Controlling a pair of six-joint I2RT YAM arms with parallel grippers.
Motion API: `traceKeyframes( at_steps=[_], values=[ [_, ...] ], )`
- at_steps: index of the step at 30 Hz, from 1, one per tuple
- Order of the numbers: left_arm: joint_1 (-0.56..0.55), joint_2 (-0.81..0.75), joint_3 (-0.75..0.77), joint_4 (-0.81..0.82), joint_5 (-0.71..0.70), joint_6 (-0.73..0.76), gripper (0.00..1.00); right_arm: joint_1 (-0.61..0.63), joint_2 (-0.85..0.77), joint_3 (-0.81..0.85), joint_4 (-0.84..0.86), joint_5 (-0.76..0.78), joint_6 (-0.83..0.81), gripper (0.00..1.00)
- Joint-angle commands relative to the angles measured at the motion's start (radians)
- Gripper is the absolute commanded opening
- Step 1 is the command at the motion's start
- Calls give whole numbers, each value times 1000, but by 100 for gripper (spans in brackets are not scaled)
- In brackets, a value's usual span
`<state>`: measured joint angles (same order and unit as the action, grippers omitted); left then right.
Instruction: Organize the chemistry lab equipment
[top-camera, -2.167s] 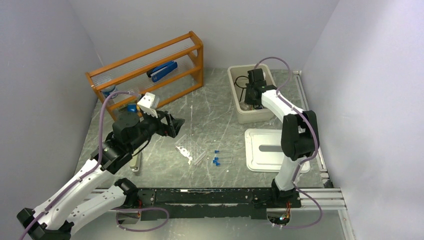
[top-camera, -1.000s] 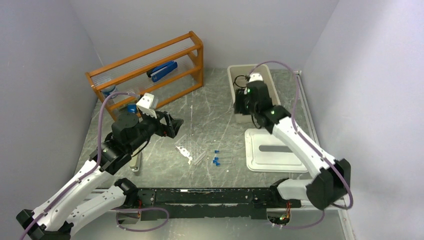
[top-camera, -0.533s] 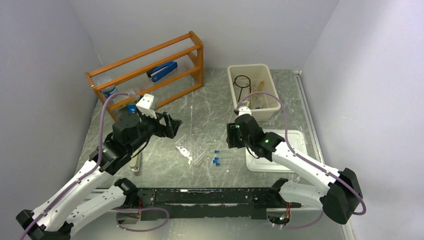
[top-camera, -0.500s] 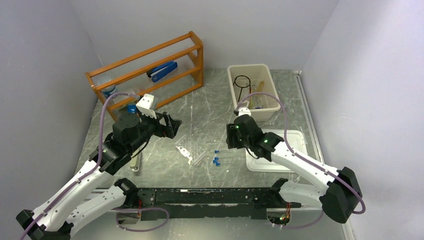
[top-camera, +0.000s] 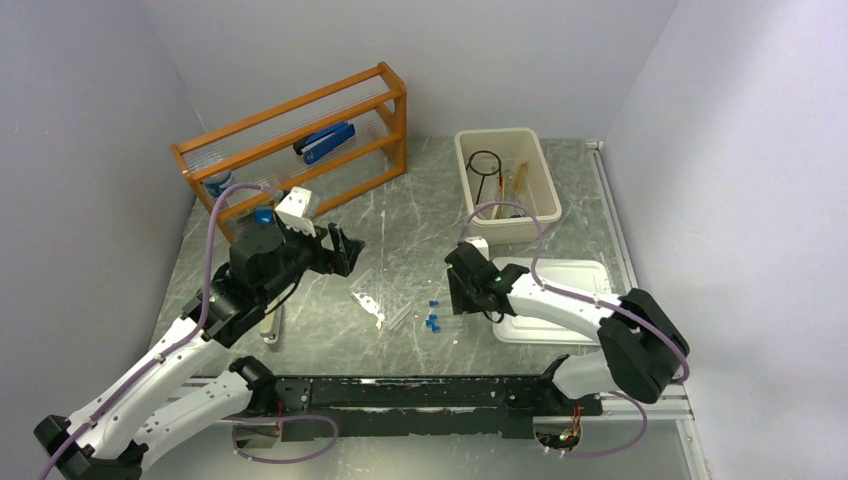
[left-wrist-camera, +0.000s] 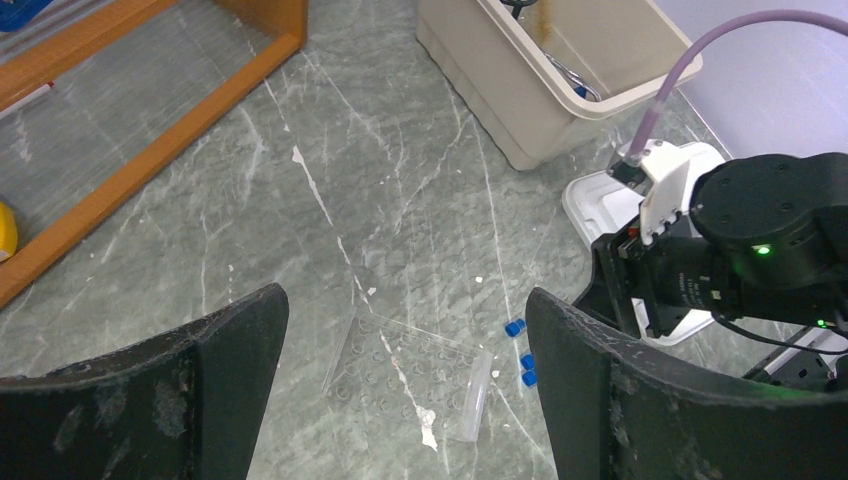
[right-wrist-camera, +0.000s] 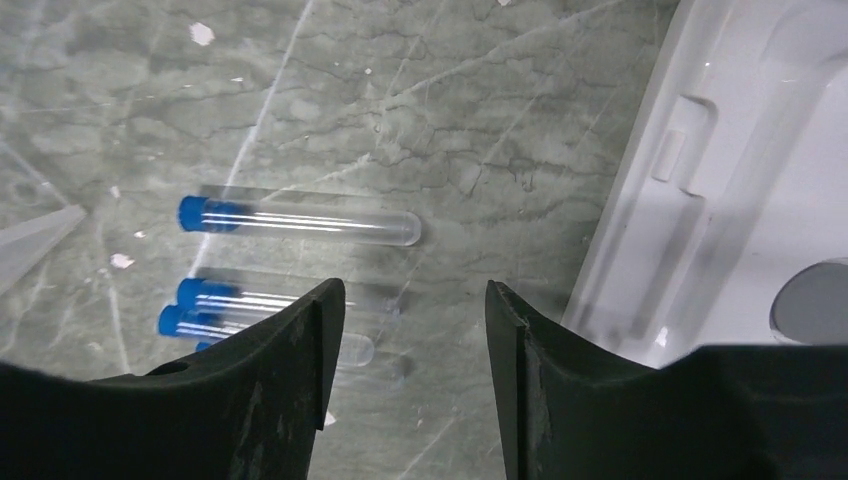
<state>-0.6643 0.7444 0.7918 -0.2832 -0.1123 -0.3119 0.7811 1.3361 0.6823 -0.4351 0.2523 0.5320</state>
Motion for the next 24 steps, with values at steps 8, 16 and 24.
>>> traceKeyframes(
  at_steps=[8, 16, 24],
  values=[
    [6, -3, 23, -5, -24, -5, 92, 7, 174, 63, 88, -20, -108, 56],
    [6, -2, 22, -8, -32, -4, 92, 7, 286, 131, 111, -26, -180, 66],
    [6, 1, 24, -11, -34, -4, 93, 6, 379, 200, 150, -95, -312, 68]
  ],
)
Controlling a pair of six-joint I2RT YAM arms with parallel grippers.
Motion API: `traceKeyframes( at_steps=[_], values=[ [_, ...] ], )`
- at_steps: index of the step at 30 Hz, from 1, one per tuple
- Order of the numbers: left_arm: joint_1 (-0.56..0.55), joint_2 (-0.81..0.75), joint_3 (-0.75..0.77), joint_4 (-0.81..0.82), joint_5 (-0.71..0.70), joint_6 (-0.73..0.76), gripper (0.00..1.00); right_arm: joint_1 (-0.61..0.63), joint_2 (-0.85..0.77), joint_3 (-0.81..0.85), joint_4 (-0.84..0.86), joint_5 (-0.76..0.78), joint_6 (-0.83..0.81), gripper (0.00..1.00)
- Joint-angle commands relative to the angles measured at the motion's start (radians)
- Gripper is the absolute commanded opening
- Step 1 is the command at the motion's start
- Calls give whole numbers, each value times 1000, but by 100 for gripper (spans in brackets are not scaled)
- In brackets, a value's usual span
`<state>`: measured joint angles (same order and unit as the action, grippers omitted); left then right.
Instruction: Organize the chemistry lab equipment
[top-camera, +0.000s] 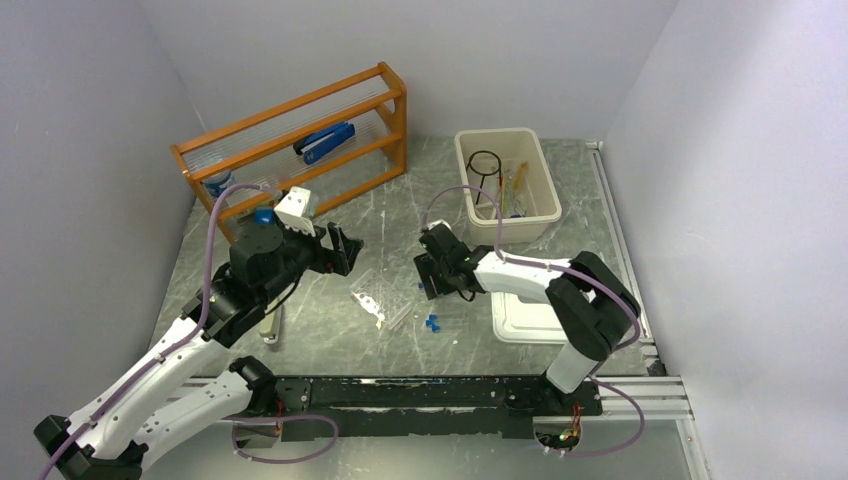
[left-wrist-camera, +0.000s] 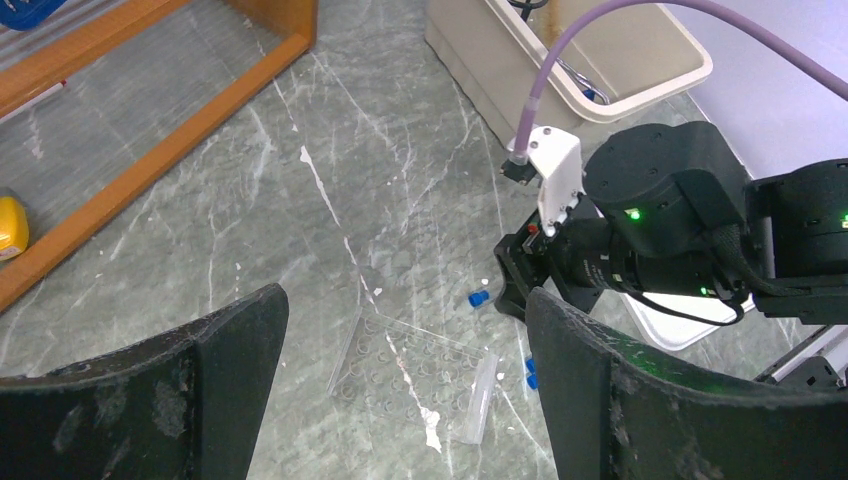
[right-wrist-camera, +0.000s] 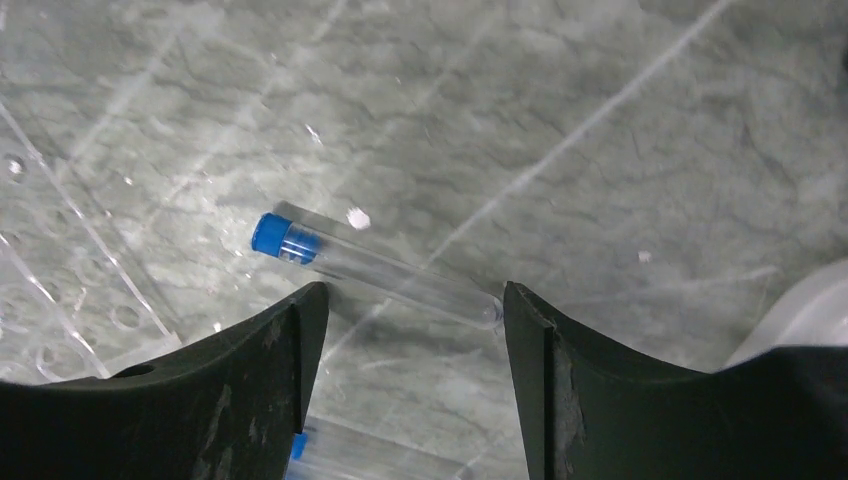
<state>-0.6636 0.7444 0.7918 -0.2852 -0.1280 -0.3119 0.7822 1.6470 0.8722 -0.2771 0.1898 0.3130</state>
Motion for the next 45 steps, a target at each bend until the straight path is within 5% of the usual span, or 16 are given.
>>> traceKeyframes(
  at_steps=[1, 10, 16, 21, 23, 27, 33, 45],
  values=[
    [6, 0, 24, -10, -20, -3, 93, 5, 81, 17, -8, -30, -101, 68],
    [7, 0, 24, -7, -18, -4, 92, 4, 97, 71, -54, -95, -113, 52],
    [7, 0, 21, -5, -16, -6, 92, 7, 108, 105, -72, -122, -143, 74],
    [9, 4, 24, -5, -12, -9, 92, 14, 164, 161, -76, -87, -146, 75],
    [9, 3, 23, -6, -13, -8, 92, 14, 177, 167, -71, -96, -152, 69],
    [9, -5, 21, -6, -15, -10, 92, 17, 198, 173, -96, -121, -173, 41],
    [10, 5, 17, -4, -19, -13, 93, 17, 177, 143, -97, -88, -156, 22],
    [9, 52, 23, -24, -45, -40, 93, 17, 5, 84, 80, -24, -122, 8]
  ],
)
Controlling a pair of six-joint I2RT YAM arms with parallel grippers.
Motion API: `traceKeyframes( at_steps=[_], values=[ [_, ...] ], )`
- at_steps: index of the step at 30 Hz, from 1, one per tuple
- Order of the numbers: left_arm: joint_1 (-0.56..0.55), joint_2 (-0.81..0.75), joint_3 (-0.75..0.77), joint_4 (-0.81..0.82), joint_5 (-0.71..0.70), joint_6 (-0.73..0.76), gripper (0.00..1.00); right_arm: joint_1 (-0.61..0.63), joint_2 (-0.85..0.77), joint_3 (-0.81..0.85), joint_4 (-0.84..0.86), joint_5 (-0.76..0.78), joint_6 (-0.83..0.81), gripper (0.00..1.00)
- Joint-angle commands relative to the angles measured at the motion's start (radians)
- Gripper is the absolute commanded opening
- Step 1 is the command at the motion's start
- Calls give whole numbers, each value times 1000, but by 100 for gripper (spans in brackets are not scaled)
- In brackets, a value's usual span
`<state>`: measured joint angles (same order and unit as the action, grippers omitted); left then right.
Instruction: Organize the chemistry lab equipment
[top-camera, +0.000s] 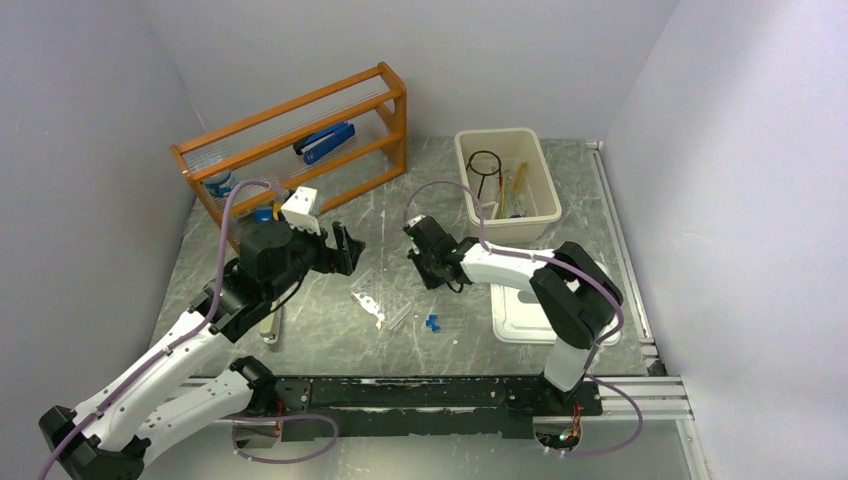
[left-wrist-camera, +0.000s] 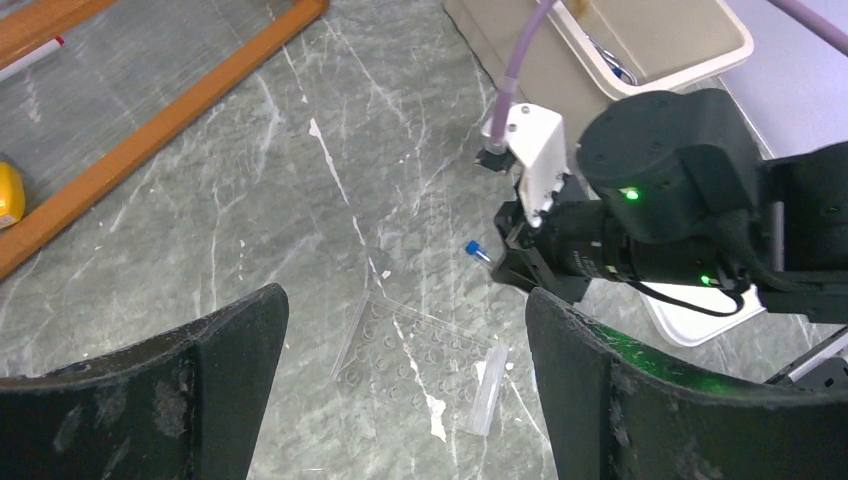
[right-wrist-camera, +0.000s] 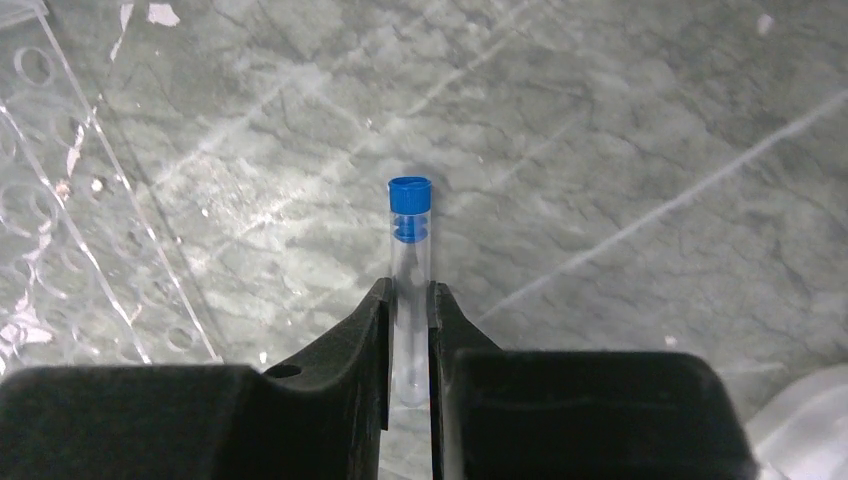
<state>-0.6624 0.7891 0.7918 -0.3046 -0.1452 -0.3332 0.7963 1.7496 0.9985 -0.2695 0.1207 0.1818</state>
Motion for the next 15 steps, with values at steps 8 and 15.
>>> traceKeyframes(
  at_steps=[8, 15],
  values=[
    [8, 22, 41, 111, 264, -116, 93, 4, -362, -79, 261, -140, 75, 8],
    [9, 113, 183, -10, 224, -241, 96, 6, -509, -144, 459, -422, 56, 9]
  ],
)
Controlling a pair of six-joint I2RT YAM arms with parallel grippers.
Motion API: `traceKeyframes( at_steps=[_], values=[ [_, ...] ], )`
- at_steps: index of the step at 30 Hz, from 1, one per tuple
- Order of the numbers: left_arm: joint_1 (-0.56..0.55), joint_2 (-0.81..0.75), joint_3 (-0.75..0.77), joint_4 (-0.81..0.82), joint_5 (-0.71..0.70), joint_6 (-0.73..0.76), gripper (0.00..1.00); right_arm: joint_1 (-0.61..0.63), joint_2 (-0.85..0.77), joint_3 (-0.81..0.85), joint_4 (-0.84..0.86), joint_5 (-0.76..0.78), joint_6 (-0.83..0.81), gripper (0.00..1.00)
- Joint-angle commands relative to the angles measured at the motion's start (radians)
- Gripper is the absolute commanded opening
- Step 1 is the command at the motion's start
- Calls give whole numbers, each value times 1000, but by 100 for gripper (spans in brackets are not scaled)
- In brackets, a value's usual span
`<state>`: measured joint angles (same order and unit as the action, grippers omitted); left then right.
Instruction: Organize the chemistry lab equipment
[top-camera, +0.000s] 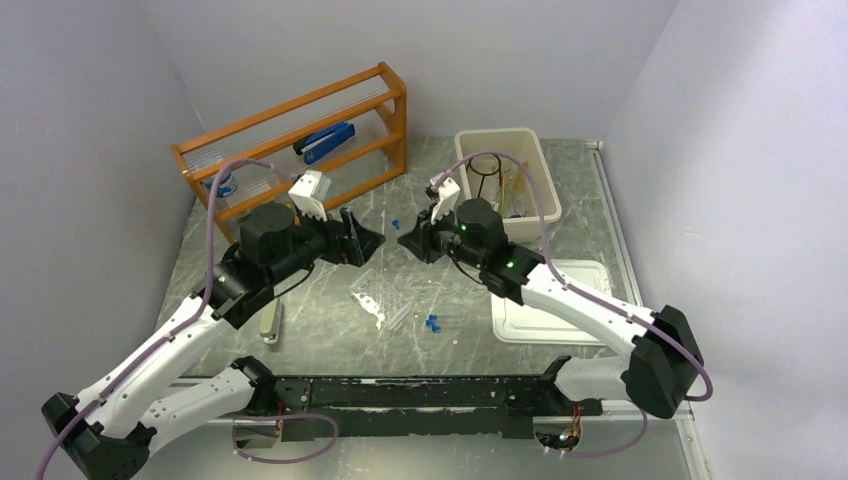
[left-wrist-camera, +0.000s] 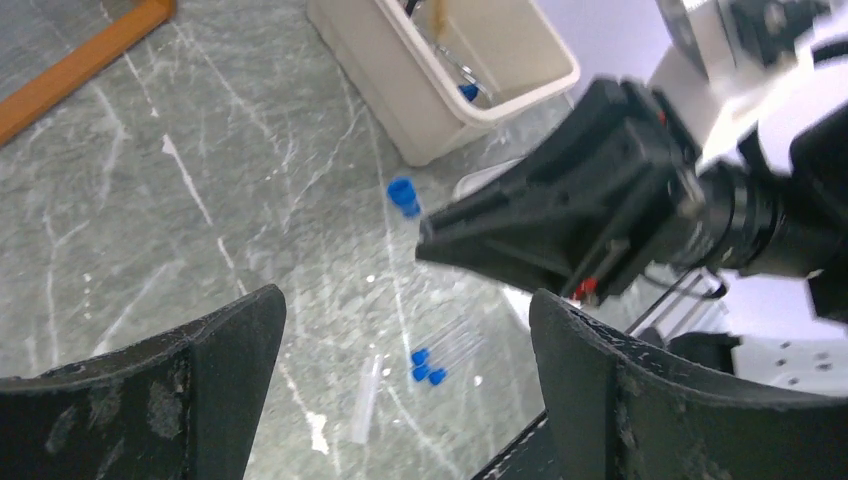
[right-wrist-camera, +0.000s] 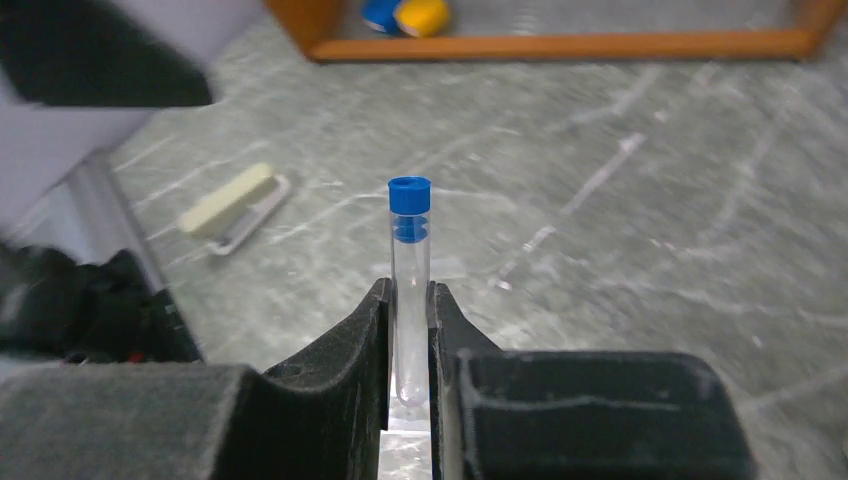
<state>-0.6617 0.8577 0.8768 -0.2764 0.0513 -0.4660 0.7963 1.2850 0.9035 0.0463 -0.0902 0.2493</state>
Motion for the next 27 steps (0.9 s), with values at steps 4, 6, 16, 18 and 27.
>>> traceKeyframes(
  at_steps=[4, 6, 16, 18, 27],
  values=[
    [7, 110, 141, -51, 105, -190, 93, 10, -82, -92, 224, -335, -36, 9],
    [7, 125, 127, -29, 135, -212, 89, 11, -87, -89, 221, -346, -48, 9],
    [7, 137, 82, -36, 147, -244, 46, 13, -79, -84, 231, -360, -63, 8],
    [7, 139, 84, -47, 150, -241, 41, 12, -73, -86, 236, -361, -61, 8],
    [7, 142, 74, -45, 153, -234, 15, 13, -60, -84, 250, -352, -46, 8]
  ],
)
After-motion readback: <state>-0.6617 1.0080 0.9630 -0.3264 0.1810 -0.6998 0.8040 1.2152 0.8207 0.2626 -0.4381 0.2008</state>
